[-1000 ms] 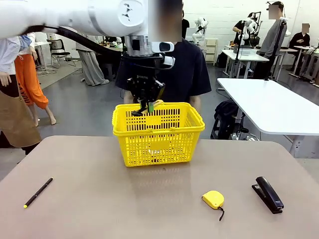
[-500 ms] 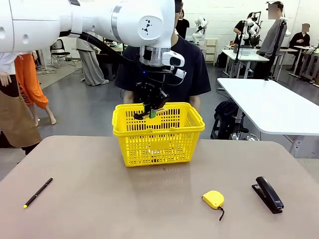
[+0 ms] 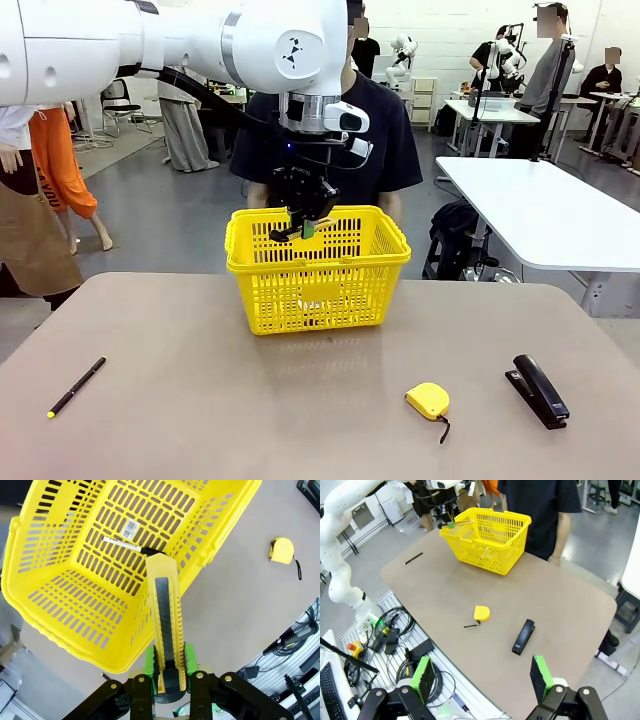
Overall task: Place the items the person wants into the basket.
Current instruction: Pick up the item the person points to and place it in the Market Basket.
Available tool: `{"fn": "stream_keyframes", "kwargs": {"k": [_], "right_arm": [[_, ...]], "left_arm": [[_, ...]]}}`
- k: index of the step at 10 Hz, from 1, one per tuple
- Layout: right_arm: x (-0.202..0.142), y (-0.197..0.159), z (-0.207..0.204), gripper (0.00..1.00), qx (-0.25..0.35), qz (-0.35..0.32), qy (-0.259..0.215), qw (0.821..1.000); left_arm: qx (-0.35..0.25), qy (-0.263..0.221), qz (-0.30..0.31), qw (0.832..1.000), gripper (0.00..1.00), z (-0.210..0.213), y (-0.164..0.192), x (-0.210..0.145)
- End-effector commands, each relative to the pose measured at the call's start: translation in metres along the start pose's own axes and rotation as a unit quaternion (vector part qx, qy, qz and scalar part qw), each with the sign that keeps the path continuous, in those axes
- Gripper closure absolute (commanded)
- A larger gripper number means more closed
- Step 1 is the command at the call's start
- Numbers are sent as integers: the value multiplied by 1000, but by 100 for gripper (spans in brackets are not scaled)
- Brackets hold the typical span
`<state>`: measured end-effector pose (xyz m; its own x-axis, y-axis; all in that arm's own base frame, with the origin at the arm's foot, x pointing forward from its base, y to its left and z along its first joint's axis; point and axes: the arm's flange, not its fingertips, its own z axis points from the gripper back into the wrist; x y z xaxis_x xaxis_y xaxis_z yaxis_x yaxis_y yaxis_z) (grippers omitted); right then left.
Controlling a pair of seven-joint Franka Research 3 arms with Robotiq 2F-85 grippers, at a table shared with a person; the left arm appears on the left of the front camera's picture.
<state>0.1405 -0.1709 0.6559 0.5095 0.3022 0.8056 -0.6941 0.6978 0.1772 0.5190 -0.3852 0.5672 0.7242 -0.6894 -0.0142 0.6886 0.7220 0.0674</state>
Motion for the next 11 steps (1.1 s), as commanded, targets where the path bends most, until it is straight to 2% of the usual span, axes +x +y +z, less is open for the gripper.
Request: {"fn": "stream_keyframes", "kwargs": {"k": [1,2,3,8,11], "right_arm": [[0,0,-1,0,4,2,-1,1000],[0,0,-1,0,4,2,-1,1000],[0,0,-1,0,4,2,-1,1000],[0,0,-1,0,4,2,-1,1000],[0,0,-1,0,4,2,-1,1000]], "left_arm": [[-8,1,10,1000,73,2,0,-2],[0,0,0,1000,73,0,0,0],[-11,3,-8,1000,73,-2,16,19],[-49,-22,-13,998,73,-21,81,65],[-59,-11,-26,998,73,-53,99,85]]}}
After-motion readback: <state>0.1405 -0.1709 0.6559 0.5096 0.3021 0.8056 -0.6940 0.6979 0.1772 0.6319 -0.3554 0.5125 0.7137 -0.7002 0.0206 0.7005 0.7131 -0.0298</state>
